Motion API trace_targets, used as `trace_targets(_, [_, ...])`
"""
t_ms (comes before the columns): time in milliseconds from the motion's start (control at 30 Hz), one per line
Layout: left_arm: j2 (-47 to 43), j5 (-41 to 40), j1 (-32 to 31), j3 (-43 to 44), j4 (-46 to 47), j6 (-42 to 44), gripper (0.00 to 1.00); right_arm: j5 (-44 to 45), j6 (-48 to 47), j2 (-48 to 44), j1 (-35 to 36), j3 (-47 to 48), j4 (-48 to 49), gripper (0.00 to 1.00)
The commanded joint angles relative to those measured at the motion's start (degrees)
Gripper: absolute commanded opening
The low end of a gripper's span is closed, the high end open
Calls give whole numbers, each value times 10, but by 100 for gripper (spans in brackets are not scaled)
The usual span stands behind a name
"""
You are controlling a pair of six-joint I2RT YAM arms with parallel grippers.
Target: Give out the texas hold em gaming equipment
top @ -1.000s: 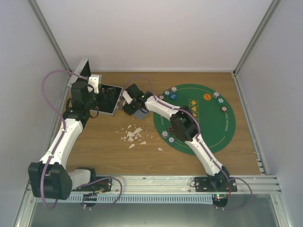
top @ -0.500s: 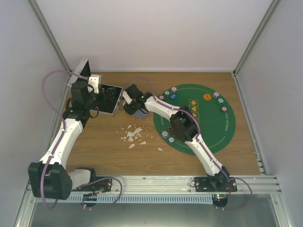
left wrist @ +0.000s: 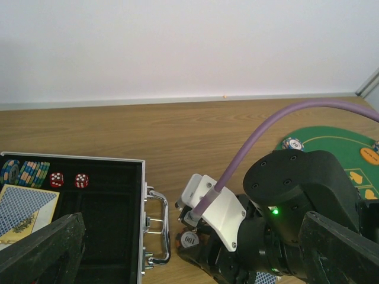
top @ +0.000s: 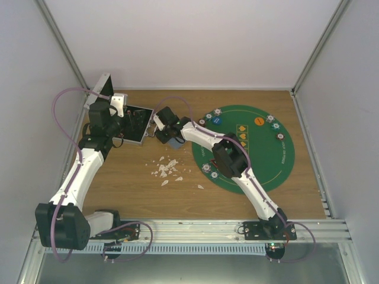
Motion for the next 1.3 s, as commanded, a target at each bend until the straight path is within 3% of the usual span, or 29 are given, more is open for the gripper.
trace_targets(0, [-4, 2, 4, -6, 33, -3, 99, 30, 12, 3, 2, -30, -35, 35])
trace_targets(733, [-3, -1, 4, -5, 33, -2, 99, 29, 25, -88, 2, -26, -3, 35])
trace_targets(933, [-6, 2, 4, -6, 33, -3, 99, 26, 37, -184, 2, -139, 32, 35])
trace_targets(1267, [-17, -8, 4, -2, 28, 4, 99, 65, 89, -451, -8, -493, 78, 36])
